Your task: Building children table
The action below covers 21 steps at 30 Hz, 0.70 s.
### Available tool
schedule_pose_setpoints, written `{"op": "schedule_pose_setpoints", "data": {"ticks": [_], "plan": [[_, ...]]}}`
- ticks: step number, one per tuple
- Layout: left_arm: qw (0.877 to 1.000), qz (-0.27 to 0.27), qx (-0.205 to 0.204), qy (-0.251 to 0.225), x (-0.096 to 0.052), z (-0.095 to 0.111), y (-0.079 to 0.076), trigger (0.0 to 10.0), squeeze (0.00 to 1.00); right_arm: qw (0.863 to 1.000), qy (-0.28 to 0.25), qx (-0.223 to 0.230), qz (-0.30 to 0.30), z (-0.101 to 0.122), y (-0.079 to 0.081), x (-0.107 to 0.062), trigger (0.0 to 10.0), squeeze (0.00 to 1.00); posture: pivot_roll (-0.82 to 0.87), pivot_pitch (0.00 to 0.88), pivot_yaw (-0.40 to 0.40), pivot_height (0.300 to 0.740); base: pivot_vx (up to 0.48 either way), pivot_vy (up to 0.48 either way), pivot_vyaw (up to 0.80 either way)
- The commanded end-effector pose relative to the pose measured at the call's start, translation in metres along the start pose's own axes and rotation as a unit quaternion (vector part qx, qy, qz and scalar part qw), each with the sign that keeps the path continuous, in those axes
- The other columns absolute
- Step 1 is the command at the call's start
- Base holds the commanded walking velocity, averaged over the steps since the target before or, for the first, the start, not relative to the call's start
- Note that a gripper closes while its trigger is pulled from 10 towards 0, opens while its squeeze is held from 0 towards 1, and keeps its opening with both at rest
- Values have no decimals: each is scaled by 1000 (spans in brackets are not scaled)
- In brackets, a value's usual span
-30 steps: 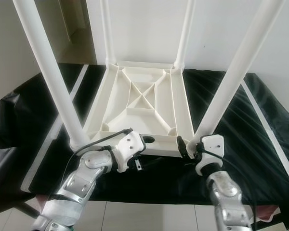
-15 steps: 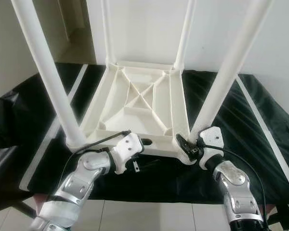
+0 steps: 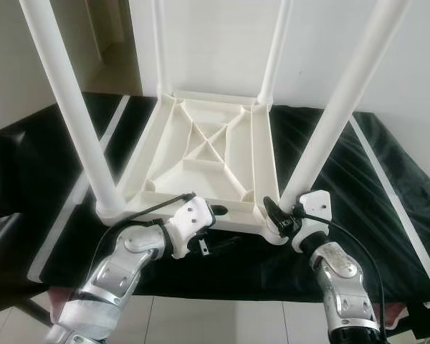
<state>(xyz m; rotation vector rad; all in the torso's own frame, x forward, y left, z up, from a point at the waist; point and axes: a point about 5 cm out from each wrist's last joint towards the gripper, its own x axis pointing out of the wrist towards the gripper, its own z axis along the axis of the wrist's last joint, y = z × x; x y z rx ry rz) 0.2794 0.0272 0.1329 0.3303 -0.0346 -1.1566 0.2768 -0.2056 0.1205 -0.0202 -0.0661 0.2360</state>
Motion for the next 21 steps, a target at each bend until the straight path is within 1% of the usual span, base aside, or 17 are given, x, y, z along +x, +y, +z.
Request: {"op": "schedule_pose_setpoints", "data": {"ticks": [1, 2, 3, 5, 6, 7, 8, 10, 12, 13, 14, 15, 16, 18, 21], "plan": [[999, 47, -4, 3, 1, -2, 3, 10000, 0, 999, 32, 15, -27, -12, -2, -1, 10000, 0, 2, 0, -45, 740, 0, 0, 0], [999, 47, -1, 7, 1, -3, 3, 10000, 0, 998, 27, 23, -56, -12, 0, -1, 10000, 0, -1, 0, -44, 740, 0, 0, 0], [999, 47, -1, 7, 1, -3, 3, 10000, 0, 998, 27, 23, -56, -12, 0, -1, 10000, 0, -1, 0, -44, 740, 0, 0, 0], [999, 42, -5, -1, 2, 0, 0, 10000, 0, 992, 17, 39, -122, -11, 9, 0, 10000, 0, -10, 0, -38, 740, 0, 0, 0], [999, 39, -7, -3, 3, 1, -1, 10000, 0, 986, 16, 50, -158, -12, 12, 0, 10000, 0, -14, 0, -36, 740, 0, 0, 0], [999, 39, -7, -3, 3, 1, -1, 10000, 0, 986, 16, 50, -158, -12, 12, 0, 10000, 0, -14, 0, -36, 740, 0, 0, 0], [999, 37, -9, -5, 4, 2, -2, 10000, 0, 982, 17, 59, -181, -13, 13, -1, 10000, 0, -14, 0, -36, 740, 0, 0, 0], [999, 35, -12, -6, 5, 2, -4, 10000, 0, 964, 23, 87, -249, -17, 17, -5, 10000, 0, -17, 0, -33, 740, 0, 0, 0], [999, 35, -12, -6, 5, 2, -4, 10000, 0, 964, 23, 87, -249, -17, 17, -5, 10000, 0, -17, 0, -33, 740, 0, 0, 0], [999, 34, -13, -7, 6, 2, -5, 10000, 0, 958, 27, 99, -269, -19, 18, -7, 10000, 0, -17, 0, -33, 740, 0, 0, 0], [999, 32, -19, -11, 6, 3, -5, 10000, 0, 952, 37, 98, -288, -22, 24, -7, 10000, 0, -26, 0, -25, 740, 0, 0, 0], [999, 31, -22, -14, 7, 3, -5, 10000, 0, 949, 44, 95, -297, -23, 29, -7, 10000, 0, -26, 0, -25, 740, 0, 0, 0], [999, 31, -22, -14, 7, 3, -5, 10000, 0, 949, 44, 95, -297, -23, 29, -7, 10000, 0, -26, 0, -25, 740, 0, 0, 0], [998, 43, -32, -13, 7, 3, -1, 10000, 0, 944, 59, 85, -314, -27, 42, -6, 10000, 0, -30, 0, -20, 740, 0, 0, 0], [998, 53, -36, -5, 8, 0, 2, 10000, 0, 943, 56, 79, -319, -26, 42, -7, 10000, 0, -43, 0, -7, 740, 0, 0, 0]]}}
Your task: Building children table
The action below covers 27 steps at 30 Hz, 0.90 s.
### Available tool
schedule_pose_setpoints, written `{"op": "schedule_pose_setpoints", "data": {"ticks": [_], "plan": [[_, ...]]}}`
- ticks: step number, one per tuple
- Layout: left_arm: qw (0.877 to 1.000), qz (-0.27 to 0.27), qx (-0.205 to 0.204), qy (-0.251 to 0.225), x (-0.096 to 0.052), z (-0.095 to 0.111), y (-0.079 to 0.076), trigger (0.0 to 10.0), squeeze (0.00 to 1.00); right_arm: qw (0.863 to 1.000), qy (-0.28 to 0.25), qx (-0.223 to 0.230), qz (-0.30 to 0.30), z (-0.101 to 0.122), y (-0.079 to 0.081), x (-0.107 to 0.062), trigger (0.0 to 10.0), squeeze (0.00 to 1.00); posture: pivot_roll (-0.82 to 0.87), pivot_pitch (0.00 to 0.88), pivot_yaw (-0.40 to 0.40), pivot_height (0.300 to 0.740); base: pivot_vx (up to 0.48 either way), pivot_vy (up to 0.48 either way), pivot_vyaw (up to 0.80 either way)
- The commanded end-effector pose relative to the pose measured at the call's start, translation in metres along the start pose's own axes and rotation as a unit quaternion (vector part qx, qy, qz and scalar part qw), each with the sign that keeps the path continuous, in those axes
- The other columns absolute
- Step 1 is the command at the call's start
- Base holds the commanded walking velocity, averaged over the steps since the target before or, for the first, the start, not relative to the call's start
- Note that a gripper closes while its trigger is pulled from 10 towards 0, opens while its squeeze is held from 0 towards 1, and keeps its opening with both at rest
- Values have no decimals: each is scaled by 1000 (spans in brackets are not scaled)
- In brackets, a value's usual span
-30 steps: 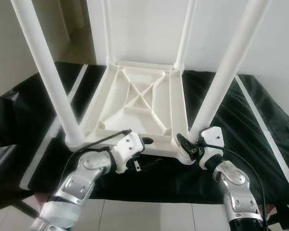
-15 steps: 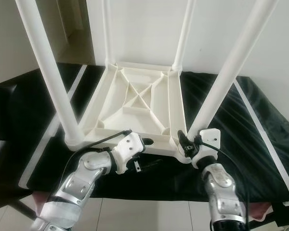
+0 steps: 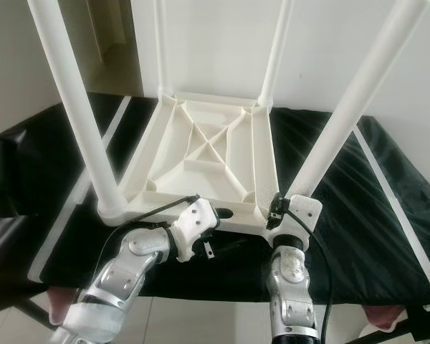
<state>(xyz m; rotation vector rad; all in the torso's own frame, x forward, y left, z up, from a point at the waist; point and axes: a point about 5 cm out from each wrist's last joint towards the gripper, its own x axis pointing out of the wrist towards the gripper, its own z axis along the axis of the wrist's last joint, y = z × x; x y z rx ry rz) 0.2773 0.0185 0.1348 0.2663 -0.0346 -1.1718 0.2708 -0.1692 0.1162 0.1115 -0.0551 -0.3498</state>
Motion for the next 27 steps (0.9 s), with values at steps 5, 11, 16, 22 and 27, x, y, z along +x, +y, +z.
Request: {"op": "schedule_pose_setpoints", "data": {"ticks": [5, 11, 16, 22, 27], "plan": [[998, 49, -2, 25, 1, -11, 3, 10000, 0, 998, 41, 1, -37, -17, -6, -11, 10000, 0, -56, 0, -1, 740, 0, 0, 0], [999, 34, -10, 18, 0, -10, -3, 10000, 0, 999, 31, -15, -32, -14, -5, -13, 10000, 0, -68, 0, 8, 740, 0, 0, 0], [999, 34, -12, 15, 2, -8, -4, 10000, 0, 999, 25, -13, -26, -12, -5, -15, 10000, 1000, -71, 0, 10, 740, 0, 0, 0], [999, 30, -10, 13, 2, -7, -4, 10000, 0, 1000, 15, -17, -11, -8, -6, -16, 10000, 1000, -80, 0, 10, 740, 0, 0, 0], [1000, 23, -14, 9, 0, -6, -7, 10000, 0, 999, -3, -39, 28, -1, -18, -21, 10000, 1000, -73, 0, -4, 740, 0, 0, 0]]}}
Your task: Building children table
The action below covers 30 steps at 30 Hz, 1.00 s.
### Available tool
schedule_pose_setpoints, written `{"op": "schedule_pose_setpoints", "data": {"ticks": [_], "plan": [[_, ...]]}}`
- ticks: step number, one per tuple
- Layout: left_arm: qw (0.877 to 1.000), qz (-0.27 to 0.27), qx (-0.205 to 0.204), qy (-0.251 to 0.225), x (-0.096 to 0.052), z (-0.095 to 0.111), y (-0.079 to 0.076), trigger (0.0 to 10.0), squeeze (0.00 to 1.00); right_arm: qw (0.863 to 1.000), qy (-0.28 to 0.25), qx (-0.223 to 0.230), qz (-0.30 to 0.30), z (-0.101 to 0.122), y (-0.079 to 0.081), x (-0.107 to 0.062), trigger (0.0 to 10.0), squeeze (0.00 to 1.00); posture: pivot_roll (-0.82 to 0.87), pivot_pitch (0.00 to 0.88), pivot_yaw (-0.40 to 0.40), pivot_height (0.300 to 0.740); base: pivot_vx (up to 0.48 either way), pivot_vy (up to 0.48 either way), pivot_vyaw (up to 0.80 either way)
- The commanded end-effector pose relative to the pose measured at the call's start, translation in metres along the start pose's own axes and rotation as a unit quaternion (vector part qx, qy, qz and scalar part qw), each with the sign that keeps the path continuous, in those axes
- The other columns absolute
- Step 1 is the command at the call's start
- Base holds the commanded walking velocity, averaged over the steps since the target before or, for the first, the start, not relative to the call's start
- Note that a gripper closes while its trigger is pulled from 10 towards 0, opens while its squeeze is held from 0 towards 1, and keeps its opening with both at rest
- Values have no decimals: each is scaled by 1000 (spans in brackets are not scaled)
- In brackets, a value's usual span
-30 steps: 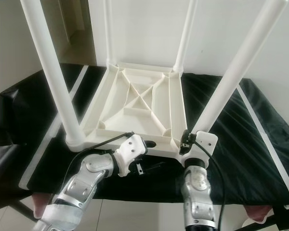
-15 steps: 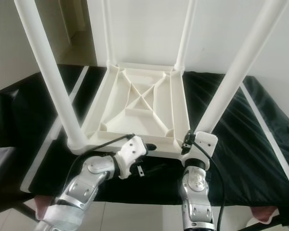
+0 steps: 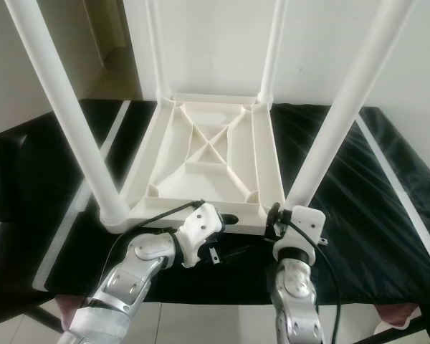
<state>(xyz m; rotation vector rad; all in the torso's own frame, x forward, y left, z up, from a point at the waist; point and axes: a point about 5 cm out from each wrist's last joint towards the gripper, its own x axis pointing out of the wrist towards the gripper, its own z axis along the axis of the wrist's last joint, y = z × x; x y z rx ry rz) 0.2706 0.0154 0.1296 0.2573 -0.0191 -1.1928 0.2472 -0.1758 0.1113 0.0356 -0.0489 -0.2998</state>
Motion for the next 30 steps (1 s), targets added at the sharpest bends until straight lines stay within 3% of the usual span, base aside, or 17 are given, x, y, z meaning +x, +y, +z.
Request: {"op": "schedule_pose_setpoints", "data": {"ticks": [1, 2, 3, 4, 11, 12, 15, 20, 23, 26, 30], "plan": [[999, 30, -8, 5, -2, -2, 0, 10000, 0, 1000, 0, -2, 15, 1, -5, -2, 10000, 1000, -73, 0, -4, 740, 0, 0, 0], [1000, 26, -7, 6, -3, -3, -1, 10000, 0, 999, 2, -4, 37, 1, -6, -4, 10000, 906, -73, 0, -4, 740, 0, 0, 0], [1000, 23, -5, 8, -4, -3, -2, 10000, 0, 999, 3, -5, 51, 1, -7, -5, 10000, 906, -73, 0, -4, 740, 0, 0, 0], [1000, 20, -4, 10, -5, -4, -2, 10000, 0, 998, 0, -12, 68, 2, -8, -6, 10000, 0, -73, 0, -4, 740, 0, 0, 0], [1000, 11, -14, 5, -9, -3, -2, 10000, 0, 992, -3, -18, 124, 0, -12, -12, 10000, 0, -52, 0, -19, 740, 0, 0, 0], [1000, 6, -17, 2, -9, -2, -2, 10000, 0, 987, -7, -27, 158, 3, -13, -12, 10000, 0, -47, 0, -24, 740, 0, 0, 0], [1000, -14, -7, 0, -10, -1, -5, 10000, 0, 973, -15, -58, 223, 12, -28, -6, 10000, 0, -34, 0, -33, 740, 0, 0, 0], [1000, -18, -7, -3, -13, 2, -5, 10000, 0, 964, -15, -80, 254, 19, -41, 2, 10000, 0, -23, 0, -41, 740, 0, 0, 0], [1000, -19, -7, -3, -14, 2, -5, 10000, 0, 961, -15, -85, 262, 20, -43, 4, 10000, 0, -23, 0, -41, 740, 0, 0, 0], [999, -45, -5, -4, -16, 4, -10, 10000, 0, 945, -10, -99, 313, 22, -43, 11, 10000, 0, -18, 0, -47, 740, 0, 0, 0], [998, -58, -1, 0, -18, 4, -11, 10000, 0, 935, -4, -100, 339, 22, -40, 14, 10000, 0, -23, 0, -40, 740, 0, 0, 0]]}}
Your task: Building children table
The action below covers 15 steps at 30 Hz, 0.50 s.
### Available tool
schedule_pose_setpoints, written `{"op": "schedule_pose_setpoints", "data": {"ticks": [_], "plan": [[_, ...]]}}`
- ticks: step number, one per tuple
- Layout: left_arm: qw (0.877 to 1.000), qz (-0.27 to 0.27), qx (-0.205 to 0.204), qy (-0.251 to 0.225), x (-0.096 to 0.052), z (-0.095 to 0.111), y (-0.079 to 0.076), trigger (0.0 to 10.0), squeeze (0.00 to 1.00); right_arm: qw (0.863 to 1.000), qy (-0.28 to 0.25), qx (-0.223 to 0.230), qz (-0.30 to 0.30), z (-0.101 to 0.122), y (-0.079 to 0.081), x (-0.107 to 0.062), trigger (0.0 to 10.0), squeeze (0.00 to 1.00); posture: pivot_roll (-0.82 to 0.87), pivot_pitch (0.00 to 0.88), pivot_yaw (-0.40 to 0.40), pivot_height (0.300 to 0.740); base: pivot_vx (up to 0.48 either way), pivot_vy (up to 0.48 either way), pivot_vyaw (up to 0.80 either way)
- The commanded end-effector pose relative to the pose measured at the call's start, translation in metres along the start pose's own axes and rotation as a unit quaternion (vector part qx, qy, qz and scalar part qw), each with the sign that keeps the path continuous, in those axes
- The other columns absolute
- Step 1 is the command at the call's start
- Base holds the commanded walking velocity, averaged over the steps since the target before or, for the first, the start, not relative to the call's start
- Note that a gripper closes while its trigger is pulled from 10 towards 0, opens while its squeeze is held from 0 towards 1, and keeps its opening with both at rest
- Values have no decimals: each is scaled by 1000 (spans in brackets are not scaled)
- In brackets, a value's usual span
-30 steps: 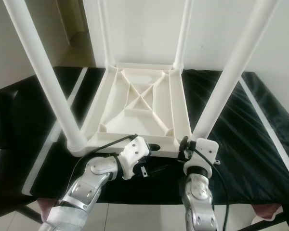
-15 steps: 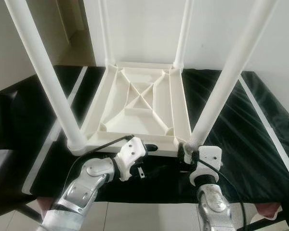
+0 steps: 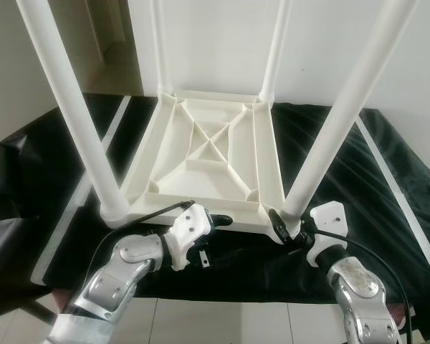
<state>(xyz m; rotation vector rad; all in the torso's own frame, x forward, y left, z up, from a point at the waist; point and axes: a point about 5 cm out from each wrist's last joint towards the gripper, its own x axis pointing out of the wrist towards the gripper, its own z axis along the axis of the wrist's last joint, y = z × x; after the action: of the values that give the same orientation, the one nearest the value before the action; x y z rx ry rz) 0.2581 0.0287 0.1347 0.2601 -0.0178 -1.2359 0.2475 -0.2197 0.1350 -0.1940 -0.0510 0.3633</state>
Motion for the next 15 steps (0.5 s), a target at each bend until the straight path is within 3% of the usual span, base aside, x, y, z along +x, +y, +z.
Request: {"op": "schedule_pose_setpoints", "data": {"ticks": [1, 3, 4, 9, 10, 11, 12, 13, 15], "plan": [[999, -37, -1, 4, -1, -1, -4, 10000, 0, 999, 6, 7, 32, -3, 3, 3, 10000, 0, -30, 0, -32, 740, 0, 0, 0], [999, -37, -1, 4, -1, -1, -4, 10000, 0, 999, 6, 7, 32, -3, 3, 3, 10000, 0, -30, 0, -32, 740, 0, 0, 0], [999, -41, 8, 7, 0, 0, -3, 10000, 0, 997, 11, 1, 73, -5, 4, 9, 10000, 0, -32, 0, -26, 740, 0, 0, 0], [999, -37, 10, 2, 1, 4, -1, 10000, 0, 996, 23, -3, 89, -13, 1, 20, 10000, 0, -33, 0, -18, 740, 0, 0, 0], [999, -36, 11, 1, 1, 4, -1, 10000, 0, 995, 26, -6, 93, -15, 1, 22, 7333, 0, -32, 0, -19, 740, 0, 0, 0], [999, -36, 11, 1, 1, 4, -1, 10000, 0, 995, 26, -6, 93, -15, 1, 22, 7333, 0, -32, 0, -19, 740, 0, 0, 0], [999, -35, 13, 1, 1, 5, 0, 10000, 0, 995, 29, -8, 96, -17, 0, 23, 4706, 0, -32, 0, -19, 740, 0, 0, 0], [999, -34, 14, 1, 1, 5, 0, 10000, 0, 995, 29, -9, 97, -18, -1, 25, 0, 0, -29, 0, -19, 740, 0, 0, 0], [999, -34, 15, 0, 1, 5, 0, 10000, 0, 995, 29, -9, 99, -18, -1, 26, 0, 0, -29, 0, -19, 740, 0, 0, 0]]}}
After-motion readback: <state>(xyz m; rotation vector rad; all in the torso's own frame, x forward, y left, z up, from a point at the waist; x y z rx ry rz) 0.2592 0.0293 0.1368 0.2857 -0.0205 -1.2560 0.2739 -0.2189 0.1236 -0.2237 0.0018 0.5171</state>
